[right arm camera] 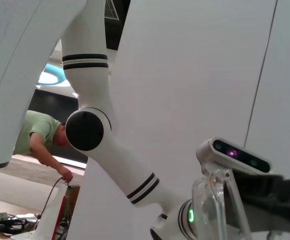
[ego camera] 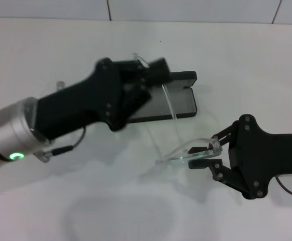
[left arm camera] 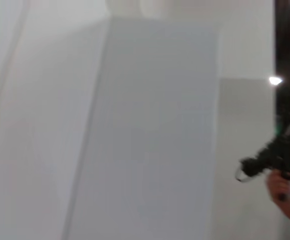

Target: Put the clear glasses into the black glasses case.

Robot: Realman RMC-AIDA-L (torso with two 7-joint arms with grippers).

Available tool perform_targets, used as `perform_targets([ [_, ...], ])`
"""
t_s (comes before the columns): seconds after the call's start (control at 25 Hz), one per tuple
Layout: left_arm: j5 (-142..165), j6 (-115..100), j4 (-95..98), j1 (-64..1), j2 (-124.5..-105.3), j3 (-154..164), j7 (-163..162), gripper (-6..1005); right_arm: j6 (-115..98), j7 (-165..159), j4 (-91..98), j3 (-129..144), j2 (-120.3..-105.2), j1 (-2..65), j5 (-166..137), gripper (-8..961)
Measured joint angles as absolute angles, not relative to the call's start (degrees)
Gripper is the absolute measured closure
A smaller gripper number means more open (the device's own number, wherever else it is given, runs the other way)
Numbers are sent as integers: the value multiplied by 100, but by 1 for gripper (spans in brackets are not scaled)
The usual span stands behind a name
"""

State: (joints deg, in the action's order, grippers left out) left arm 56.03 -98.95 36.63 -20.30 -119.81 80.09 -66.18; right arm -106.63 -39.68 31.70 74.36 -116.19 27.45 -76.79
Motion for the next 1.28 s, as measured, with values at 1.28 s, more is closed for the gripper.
perform_targets([
  [1.28,5452,-9988,3143,-2299,-12006,8054,-6539,923,-11409,-4004,3184,8121,-11619,2750,-6733,898],
])
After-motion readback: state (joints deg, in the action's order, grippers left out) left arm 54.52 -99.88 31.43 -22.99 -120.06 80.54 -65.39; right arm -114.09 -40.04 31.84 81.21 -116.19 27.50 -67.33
